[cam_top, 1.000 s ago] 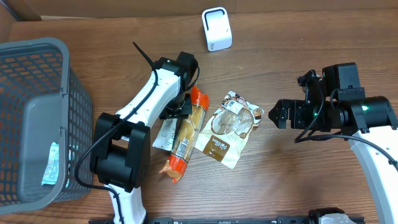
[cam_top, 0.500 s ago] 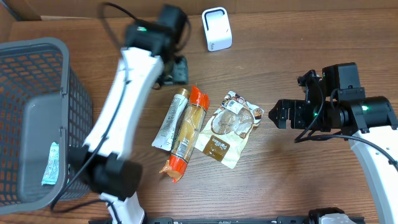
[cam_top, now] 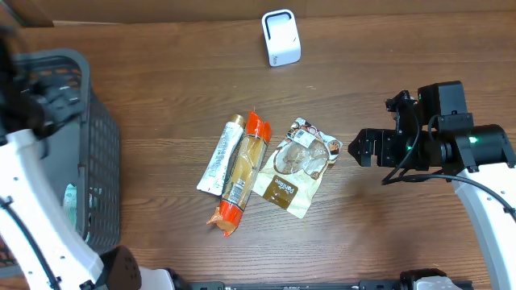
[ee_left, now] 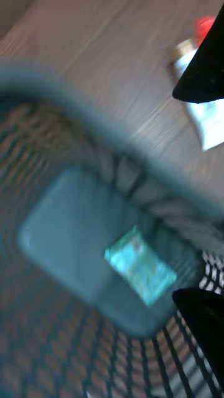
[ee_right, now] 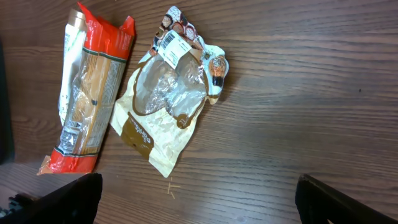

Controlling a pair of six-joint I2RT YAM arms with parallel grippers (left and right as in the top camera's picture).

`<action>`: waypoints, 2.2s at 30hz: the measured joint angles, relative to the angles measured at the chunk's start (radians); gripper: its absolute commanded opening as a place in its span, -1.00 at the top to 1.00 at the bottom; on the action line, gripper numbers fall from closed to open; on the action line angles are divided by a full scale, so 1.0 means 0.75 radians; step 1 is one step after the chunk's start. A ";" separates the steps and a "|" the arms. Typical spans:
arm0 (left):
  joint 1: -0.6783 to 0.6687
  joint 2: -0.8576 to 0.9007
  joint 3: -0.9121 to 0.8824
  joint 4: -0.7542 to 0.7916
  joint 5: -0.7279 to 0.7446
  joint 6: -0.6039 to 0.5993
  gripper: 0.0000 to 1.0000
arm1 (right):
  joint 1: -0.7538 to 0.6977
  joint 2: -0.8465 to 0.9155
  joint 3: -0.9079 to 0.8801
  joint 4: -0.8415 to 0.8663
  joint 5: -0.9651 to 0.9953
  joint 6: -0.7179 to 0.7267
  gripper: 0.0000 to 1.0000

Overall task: Scan the item barcode
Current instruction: 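Reach the left gripper back into the basket toward the mint-green packet, then grasp the mint-green packet with the left gripper and lift it out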

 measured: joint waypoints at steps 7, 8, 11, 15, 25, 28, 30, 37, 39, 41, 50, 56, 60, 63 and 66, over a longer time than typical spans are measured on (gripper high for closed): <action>0.415 0.000 -0.083 0.076 0.168 0.052 -0.66 | 0.000 0.000 0.000 0.000 0.000 -0.001 -1.00; 0.439 0.000 -0.100 0.099 0.181 0.056 -0.66 | 0.000 0.000 0.000 0.000 0.000 0.001 -1.00; 0.472 -0.001 -0.169 0.174 0.217 0.068 -0.67 | 0.000 0.000 0.000 -0.001 0.000 0.000 -1.00; 0.473 -0.001 -0.320 0.254 0.228 0.076 -0.89 | 0.000 0.000 0.000 0.001 0.000 0.000 -1.00; 0.473 0.003 -0.904 0.634 0.185 0.216 -0.92 | 0.000 0.000 0.001 0.000 -0.001 0.000 -1.00; 0.473 0.003 -1.093 0.762 0.180 0.323 -0.96 | 0.000 0.000 0.000 0.000 -0.001 0.001 -1.00; 0.473 0.003 -1.188 0.837 0.178 0.391 -0.94 | 0.000 0.000 0.000 -0.001 0.001 0.000 -1.00; 0.473 0.003 -1.430 1.028 0.178 0.607 -0.88 | -0.001 0.000 0.000 0.001 0.000 0.000 -1.00; 0.473 0.003 -1.477 1.068 0.178 0.661 -0.92 | 0.000 0.000 0.000 0.000 0.001 -0.001 -1.00; 0.473 0.003 -1.489 1.079 0.178 0.678 -0.93 | 0.000 0.000 0.000 -0.001 0.000 0.000 -1.00; 0.473 0.051 -1.512 1.115 0.166 0.729 -0.66 | 0.000 0.000 0.000 0.001 -0.001 0.000 -1.00; 0.473 0.103 -1.509 1.112 0.100 0.739 -0.08 | 0.000 0.000 0.000 0.000 0.000 0.000 -1.00; 0.473 0.105 -1.509 1.113 0.047 0.725 0.66 | 0.000 0.000 0.000 -0.001 0.000 0.000 -1.00; 0.472 0.105 -1.502 1.117 0.036 0.728 0.91 | 0.000 0.000 0.000 -0.001 0.000 0.001 -1.00; 0.472 0.105 -1.497 1.118 0.033 0.723 0.92 | -0.001 0.000 0.000 -0.001 0.000 0.001 -1.00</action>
